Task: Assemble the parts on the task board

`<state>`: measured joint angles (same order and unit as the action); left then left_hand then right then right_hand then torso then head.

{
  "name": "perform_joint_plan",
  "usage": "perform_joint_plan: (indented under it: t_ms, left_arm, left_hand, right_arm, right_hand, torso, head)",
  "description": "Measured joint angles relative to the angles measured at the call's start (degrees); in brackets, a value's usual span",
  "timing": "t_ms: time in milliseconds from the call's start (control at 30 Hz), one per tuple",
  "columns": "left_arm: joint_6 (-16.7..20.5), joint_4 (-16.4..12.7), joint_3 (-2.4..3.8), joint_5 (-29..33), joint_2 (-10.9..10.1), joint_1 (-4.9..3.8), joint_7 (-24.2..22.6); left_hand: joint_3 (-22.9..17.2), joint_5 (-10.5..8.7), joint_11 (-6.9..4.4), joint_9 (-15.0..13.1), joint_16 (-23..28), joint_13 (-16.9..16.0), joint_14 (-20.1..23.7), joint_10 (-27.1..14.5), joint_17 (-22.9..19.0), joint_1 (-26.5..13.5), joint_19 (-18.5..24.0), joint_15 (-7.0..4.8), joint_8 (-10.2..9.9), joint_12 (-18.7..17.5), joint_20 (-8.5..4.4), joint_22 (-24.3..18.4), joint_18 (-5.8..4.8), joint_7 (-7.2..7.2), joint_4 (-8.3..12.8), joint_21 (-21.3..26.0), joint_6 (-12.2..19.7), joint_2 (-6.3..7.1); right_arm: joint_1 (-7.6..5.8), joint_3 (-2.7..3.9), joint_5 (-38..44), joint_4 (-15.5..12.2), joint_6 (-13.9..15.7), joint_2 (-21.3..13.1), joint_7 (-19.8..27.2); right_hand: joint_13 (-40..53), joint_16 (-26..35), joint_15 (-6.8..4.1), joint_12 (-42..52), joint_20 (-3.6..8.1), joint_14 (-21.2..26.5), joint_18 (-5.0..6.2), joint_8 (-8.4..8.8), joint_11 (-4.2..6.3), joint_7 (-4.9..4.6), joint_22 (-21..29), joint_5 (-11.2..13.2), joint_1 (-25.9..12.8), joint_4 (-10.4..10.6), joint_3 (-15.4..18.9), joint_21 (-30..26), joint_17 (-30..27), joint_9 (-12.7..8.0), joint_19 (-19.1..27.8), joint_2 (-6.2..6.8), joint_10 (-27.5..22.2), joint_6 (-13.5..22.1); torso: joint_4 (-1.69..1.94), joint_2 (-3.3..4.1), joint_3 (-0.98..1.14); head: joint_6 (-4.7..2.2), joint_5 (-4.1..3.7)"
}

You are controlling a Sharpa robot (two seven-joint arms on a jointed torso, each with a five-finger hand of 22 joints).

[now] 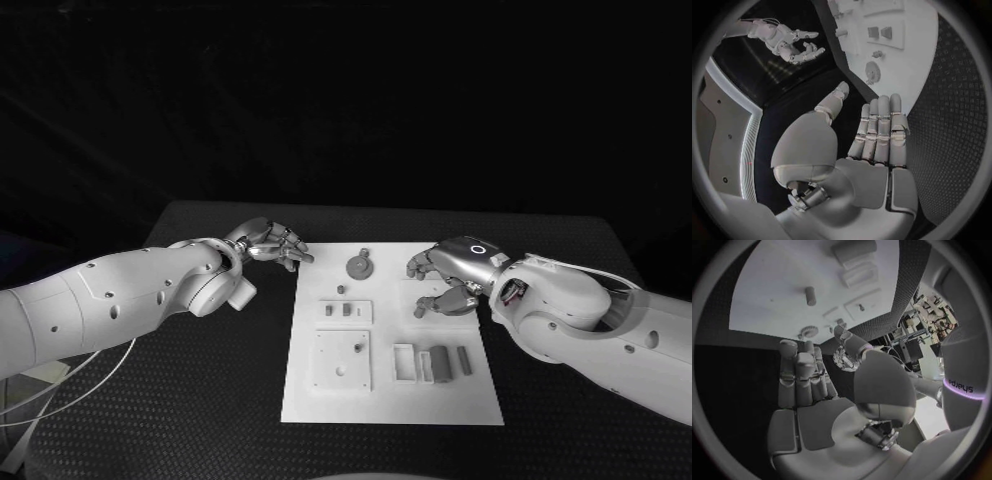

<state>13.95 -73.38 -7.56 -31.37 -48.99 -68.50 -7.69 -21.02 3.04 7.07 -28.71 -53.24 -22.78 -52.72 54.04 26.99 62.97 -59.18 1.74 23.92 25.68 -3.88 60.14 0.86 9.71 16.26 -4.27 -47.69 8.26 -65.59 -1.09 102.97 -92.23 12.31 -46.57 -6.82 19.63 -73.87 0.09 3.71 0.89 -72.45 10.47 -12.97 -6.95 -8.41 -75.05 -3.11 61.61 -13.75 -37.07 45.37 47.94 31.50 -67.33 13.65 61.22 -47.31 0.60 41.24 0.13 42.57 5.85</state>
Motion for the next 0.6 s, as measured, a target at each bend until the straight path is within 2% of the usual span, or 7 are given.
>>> perform_joint_plan:
  t_ms: [100, 167, 233, 433, 600]
  left_arm:
    - [-0.1, 0.1, 0.0, 0.5, 0.0, 0.0, -0.2]
    - [-0.1, 0.1, 0.0, 0.7, 0.0, 0.0, -0.4]
    - [-0.1, 0.1, 0.0, 0.8, 0.0, 0.01, -0.5]
    - [-0.1, 0.3, 0.0, 1.1, 0.1, 0.01, -0.8]
    - [-0.1, 0.4, 0.0, 1.2, 0.1, 0.01, -0.9]
  left_hand:
    - [-0.1, 0.0, 0.23, 0.1, 0.0, 0.2, 0.0, -0.2, 0.1, -0.1, 0.0, 0.0, -0.2, -0.2, 0.0, 0.0, 0.0, 0.12, 0.1, 0.0, 0.1, -0.09]
    - [-0.2, 0.0, 0.45, 0.3, 0.0, 0.3, 0.0, -0.5, 0.1, -0.2, 0.0, 0.01, -0.5, -0.4, 0.0, 0.0, 0.0, 0.36, 0.2, 0.0, 0.7, -0.22]
    - [-0.2, 0.0, 0.51, 0.4, 0.2, 0.3, 0.0, -0.5, 0.1, -0.2, 0.0, 0.01, -0.5, -0.4, 0.0, 0.1, 0.0, 0.31, 0.2, 0.0, 0.7, -0.22]
    - [-0.2, 0.0, 0.32, 0.4, 0.3, 0.3, 0.0, -0.7, 0.2, -0.2, 0.0, 0.01, -0.5, -0.4, 0.0, 0.1, 0.0, 0.31, 0.2, 0.0, 0.7, -0.23]
    - [-0.2, 0.0, 0.41, 0.4, 0.3, 0.4, 0.0, -0.8, 0.2, -0.2, 0.0, 0.01, -0.5, -0.4, 0.0, 0.1, 0.0, 0.31, 0.2, 0.0, 0.7, -0.23]
  right_arm:
    - [-0.02, -0.44, 0.2, 1.0, -1.4, 0.1, 0.0]
    - [-0.02, -1.38, 0.6, 1.9, -2.1, 0.6, 0.0]
    - [0.22, -1.8, 1.0, 3.0, -2.4, 1.3, 0.0]
    - [1.44, -1.93, 2.9, 5.7, -2.4, 3.1, 0.0]
    - [1.87, -1.95, 3.9, 7.1, -2.3, 4.2, 0.1]
  right_hand:
    - [-0.5, 0.0, 0.15, 0.0, -0.08, 0.2, 0.03, 0.2, 0.21, -0.08, 0.0, 0.0, 0.1, -0.2, 0.2, 0.0, 0.0, -0.1, 0.1, 0.09, -0.2, 0.1]
    - [-0.9, 0.0, 0.19, 0.0, -0.08, 0.2, 0.06, 0.2, 0.19, 0.04, 0.0, 0.0, 0.4, -0.7, 0.2, 0.0, -0.1, -0.1, 0.1, 0.42, -0.8, 0.2]
    - [-1.4, 0.0, 0.21, 0.0, -0.27, 0.2, 0.09, 0.2, 0.28, 0.09, 0.0, 0.0, 0.5, -0.7, 0.2, -0.2, -0.1, -0.2, 0.3, 0.48, -1.2, 0.7]
    - [-2.3, 0.0, 0.22, 0.0, -0.2, 0.2, 0.14, 0.2, -0.11, 0.11, 0.0, 0.0, 0.8, -0.7, 0.2, -0.2, -0.2, -0.4, 0.4, 0.3, -1.9, 1.3]
    - [-2.6, 0.0, 0.23, 0.0, -0.2, 0.3, 0.15, 0.2, -0.12, 0.11, 0.0, 0.0, 0.8, -0.7, 0.2, -0.2, -0.3, -0.4, 0.4, 0.31, -2.0, 1.3]
  torso:
    - [0.01, 0.01, 0.01]
    - [0.01, 0.02, 0.0]
    - [-0.01, 0.02, 0.01]
    - [0.02, 0.04, -0.02]
    - [0.14, 0.06, -0.03]
  head:
    - [-0.09, -0.27]
    - [-0.13, -0.38]
    - [-0.14, -0.46]
    - [-0.18, -0.65]
    - [-0.05, -0.76]
